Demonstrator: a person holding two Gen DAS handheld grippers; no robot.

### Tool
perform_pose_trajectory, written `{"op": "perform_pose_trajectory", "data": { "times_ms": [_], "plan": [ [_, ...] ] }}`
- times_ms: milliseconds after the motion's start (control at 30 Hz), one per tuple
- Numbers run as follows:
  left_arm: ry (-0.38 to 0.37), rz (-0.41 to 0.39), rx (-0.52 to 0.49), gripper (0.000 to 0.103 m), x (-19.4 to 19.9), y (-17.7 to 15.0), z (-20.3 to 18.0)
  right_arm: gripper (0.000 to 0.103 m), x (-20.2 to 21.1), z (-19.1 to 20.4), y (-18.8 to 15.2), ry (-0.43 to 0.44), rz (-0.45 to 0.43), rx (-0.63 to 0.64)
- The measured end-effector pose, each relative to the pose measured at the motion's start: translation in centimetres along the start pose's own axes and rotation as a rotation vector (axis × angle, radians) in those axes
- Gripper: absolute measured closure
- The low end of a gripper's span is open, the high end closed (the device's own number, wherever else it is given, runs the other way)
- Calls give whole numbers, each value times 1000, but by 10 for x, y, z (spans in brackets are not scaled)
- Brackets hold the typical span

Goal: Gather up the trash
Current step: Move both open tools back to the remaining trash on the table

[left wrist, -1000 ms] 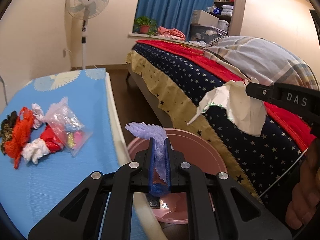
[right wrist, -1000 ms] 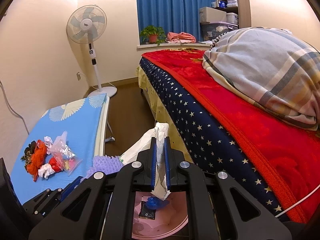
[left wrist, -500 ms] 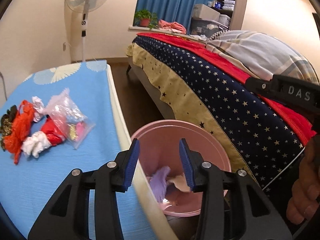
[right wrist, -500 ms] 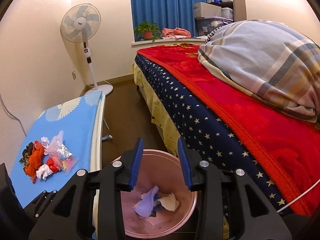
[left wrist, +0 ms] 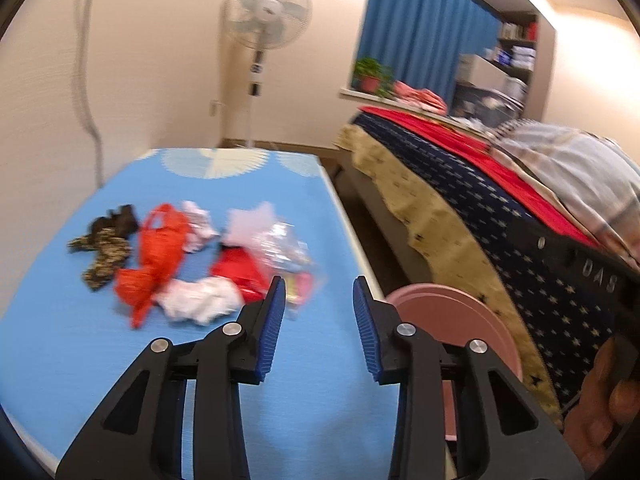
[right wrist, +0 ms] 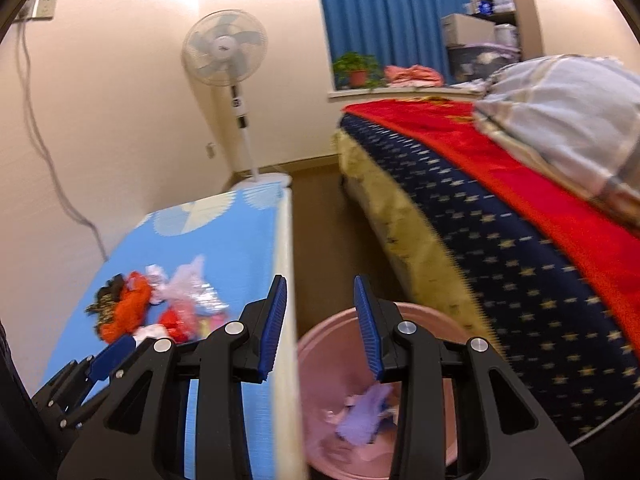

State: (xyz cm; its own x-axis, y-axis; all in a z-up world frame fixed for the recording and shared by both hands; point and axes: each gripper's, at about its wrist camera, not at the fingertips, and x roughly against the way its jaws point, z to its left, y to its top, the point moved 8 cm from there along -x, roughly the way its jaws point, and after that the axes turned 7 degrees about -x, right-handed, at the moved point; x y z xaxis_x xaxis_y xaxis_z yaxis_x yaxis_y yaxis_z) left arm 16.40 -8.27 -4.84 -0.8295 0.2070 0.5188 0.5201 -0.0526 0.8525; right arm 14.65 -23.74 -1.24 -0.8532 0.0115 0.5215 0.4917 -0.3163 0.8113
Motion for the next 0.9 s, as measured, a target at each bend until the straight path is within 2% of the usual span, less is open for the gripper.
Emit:
{"op": "perform_pose_trajectory", "data": {
  "times_ms": [200,500,600,667,733,800,900],
  "plan": [
    [111,-15,45,70,1,0,40,69,-28,43,-15,103,36,33],
    [272,-21,130,70,-5,-1,101,67,-87,88,-36,185,123,12],
    [295,-9,162,70,-10,-3,117,56,-107,93,-43,197,162,-3],
    [317,1,173,70,-15,-5,126,44,-119,96,-48,203,188,-11],
    [328,15,186,66,-19,-8,132,39,-129,99,-53,209,210,-14],
    [330,40,213,54,-26,-13,140,37,-136,102,-56,206,223,-13],
    [342,72,251,52,-33,-20,150,37,-146,102,-63,209,252,-18]
  ]
}}
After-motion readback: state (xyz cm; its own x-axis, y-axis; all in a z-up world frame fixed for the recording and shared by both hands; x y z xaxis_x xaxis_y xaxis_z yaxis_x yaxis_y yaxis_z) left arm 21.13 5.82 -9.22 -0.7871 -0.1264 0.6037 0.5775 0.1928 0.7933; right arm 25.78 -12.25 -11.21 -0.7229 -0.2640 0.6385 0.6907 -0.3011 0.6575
